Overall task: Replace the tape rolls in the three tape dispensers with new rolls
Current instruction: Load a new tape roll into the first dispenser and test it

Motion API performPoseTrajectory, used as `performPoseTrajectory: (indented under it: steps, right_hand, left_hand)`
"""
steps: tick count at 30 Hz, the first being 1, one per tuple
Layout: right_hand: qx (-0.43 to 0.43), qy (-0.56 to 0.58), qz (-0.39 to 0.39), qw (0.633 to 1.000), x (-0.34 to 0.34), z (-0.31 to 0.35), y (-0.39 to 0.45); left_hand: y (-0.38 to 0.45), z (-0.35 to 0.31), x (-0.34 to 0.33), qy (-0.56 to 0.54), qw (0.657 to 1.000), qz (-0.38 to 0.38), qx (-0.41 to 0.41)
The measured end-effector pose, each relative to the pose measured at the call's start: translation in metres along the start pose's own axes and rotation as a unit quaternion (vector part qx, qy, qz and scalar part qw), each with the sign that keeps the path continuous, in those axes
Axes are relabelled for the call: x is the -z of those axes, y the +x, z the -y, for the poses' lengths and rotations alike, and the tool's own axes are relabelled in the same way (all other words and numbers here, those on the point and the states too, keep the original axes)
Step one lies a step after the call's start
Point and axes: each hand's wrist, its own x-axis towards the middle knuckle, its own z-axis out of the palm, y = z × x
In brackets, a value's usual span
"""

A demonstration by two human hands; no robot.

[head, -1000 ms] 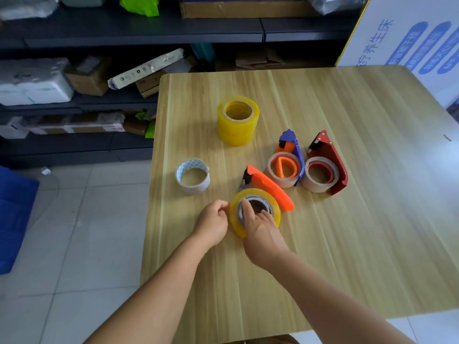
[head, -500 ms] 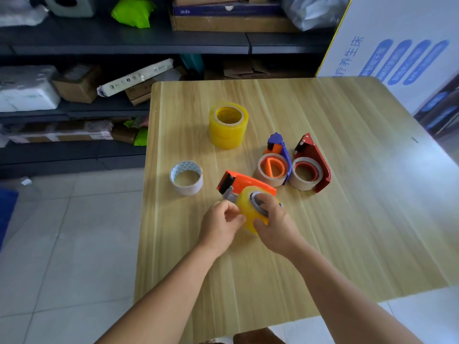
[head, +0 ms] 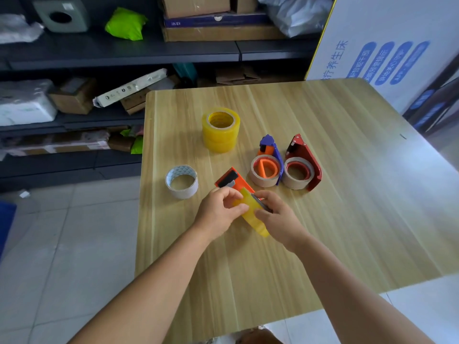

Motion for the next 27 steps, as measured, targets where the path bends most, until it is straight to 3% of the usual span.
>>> performPoseTrajectory:
  steps: [10,16,19,24,27]
  right_hand:
    - [-0.009,0.03,0.018,0.999,0.005,-0.003,0.008]
    - [-0.004,0.02,0.059,0.998,0.015,-0.007,0.015]
    - [-0.002,0.049,0.074,0.996,0.02,-0.009,0.018]
    - [-0.007,0.076,0.102,0.992,0.029,-0.007,0.024]
    - [-0.005,0.01,0.115,0.993,0.035,-0.001,0.026]
  left_hand:
    - [0.001,-0.007,-0.006,0.134,0.987,-0.017,-0.082]
    - [0.019,-0.013,0.005,0.207,0.977,0.003,-0.059]
    - [0.029,-0.015,0.007,0.25,0.963,-0.031,-0.099]
    - [0.047,-0.017,0.014,0.215,0.975,0.029,-0.038]
    - [0.054,-0.017,0.016,0.222,0.974,0.026,-0.047]
